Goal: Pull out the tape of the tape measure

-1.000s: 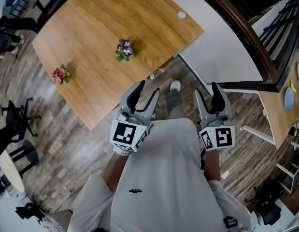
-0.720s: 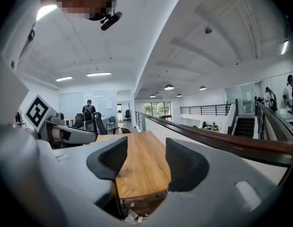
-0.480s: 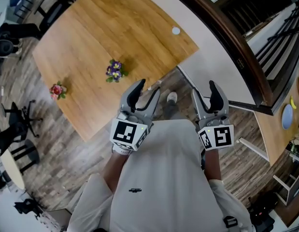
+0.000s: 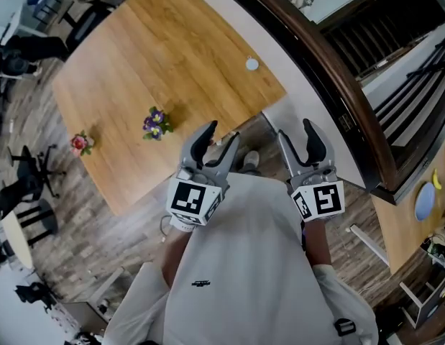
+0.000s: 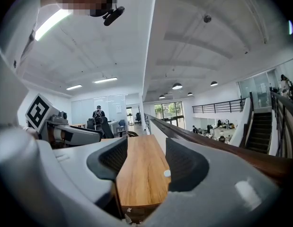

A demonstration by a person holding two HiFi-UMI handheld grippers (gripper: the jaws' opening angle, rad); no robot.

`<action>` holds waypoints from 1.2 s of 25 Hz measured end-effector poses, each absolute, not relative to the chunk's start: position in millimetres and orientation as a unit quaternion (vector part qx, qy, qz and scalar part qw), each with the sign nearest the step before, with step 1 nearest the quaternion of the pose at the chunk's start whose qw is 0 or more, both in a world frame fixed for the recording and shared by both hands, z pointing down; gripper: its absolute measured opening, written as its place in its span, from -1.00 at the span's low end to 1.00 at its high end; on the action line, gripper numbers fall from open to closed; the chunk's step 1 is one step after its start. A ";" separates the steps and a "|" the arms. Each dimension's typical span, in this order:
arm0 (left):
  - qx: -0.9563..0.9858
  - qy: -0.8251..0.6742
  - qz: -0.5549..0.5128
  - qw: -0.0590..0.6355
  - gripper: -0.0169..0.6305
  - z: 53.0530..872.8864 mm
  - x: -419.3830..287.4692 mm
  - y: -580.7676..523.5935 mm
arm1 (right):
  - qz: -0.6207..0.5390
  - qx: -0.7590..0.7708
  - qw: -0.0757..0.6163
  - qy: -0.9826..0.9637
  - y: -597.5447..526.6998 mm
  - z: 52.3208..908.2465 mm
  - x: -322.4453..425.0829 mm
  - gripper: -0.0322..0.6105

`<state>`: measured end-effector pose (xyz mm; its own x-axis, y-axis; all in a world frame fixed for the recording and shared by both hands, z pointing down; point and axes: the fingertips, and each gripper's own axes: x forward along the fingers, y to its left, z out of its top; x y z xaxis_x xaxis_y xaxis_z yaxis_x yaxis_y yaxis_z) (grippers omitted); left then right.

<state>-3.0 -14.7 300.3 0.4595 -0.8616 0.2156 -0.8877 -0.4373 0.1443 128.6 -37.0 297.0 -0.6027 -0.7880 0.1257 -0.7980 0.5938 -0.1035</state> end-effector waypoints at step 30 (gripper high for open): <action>0.864 -0.475 0.098 0.138 -0.34 324.1 40.7 -87.4 | 0.100 0.454 0.038 -0.885 -79.2 309.2 158.6 -0.11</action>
<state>40.7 -87.4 324.1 0.5301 -0.7928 0.3007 -0.8471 -0.5112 0.1452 158.6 -79.2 309.2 -0.5856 -0.7950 0.1580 -0.8102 0.5687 -0.1415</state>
